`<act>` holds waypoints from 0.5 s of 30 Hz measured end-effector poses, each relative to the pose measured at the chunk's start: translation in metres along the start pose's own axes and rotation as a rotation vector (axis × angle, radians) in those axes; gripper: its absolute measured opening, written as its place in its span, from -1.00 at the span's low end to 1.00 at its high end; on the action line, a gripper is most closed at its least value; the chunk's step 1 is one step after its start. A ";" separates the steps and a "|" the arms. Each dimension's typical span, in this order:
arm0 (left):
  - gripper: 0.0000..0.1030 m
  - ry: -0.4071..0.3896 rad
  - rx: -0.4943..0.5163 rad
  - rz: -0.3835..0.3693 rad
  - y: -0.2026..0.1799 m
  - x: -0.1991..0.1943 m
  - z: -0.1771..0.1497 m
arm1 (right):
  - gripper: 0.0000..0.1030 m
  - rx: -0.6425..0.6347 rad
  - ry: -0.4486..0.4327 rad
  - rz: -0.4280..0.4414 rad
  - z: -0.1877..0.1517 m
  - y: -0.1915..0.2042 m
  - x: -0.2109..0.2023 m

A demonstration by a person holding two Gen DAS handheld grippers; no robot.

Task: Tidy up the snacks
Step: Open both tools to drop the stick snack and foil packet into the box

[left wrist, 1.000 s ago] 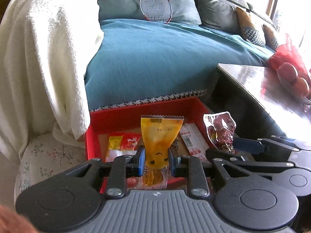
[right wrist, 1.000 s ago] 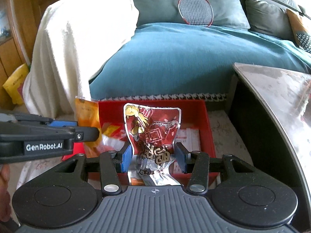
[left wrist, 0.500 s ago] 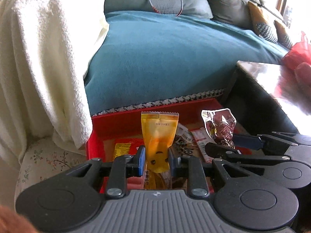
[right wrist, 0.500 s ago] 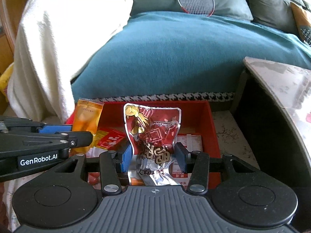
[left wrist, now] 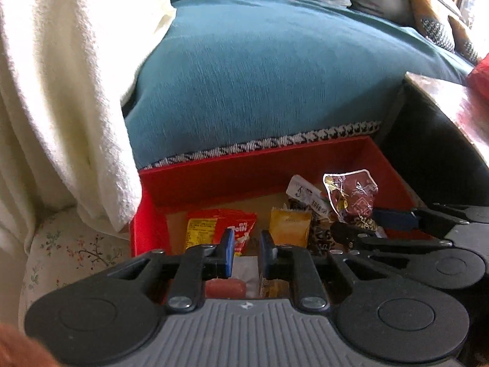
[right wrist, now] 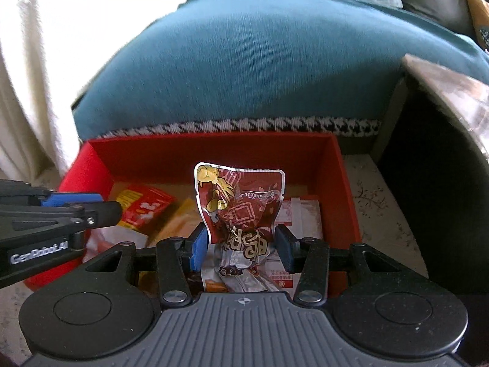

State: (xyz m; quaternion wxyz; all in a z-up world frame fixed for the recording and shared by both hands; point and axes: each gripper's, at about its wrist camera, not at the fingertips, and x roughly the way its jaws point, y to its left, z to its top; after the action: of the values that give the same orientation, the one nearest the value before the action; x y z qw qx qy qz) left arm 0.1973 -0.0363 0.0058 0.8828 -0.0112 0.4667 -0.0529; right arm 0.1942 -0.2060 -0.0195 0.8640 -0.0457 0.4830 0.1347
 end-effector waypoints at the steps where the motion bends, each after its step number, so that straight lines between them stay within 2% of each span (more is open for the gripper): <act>1: -0.75 0.004 0.002 0.000 0.000 0.001 0.000 | 0.11 0.001 0.015 -0.003 0.000 -0.001 0.004; 5: -0.75 0.015 0.006 0.006 0.000 0.004 -0.002 | 0.14 0.000 0.042 -0.022 -0.004 -0.004 0.011; 8: -0.74 0.019 0.008 0.009 0.000 0.004 -0.002 | 0.29 0.000 0.029 -0.033 -0.003 -0.005 0.006; 15: -0.64 0.023 0.021 0.012 -0.004 0.002 -0.007 | 0.33 -0.011 0.008 -0.042 -0.005 -0.007 -0.009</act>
State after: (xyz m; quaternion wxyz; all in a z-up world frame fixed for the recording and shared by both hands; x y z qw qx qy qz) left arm 0.1920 -0.0402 0.0008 0.8777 0.0016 0.4762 -0.0527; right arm 0.1876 -0.2157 -0.0151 0.8644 -0.0611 0.4847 0.1187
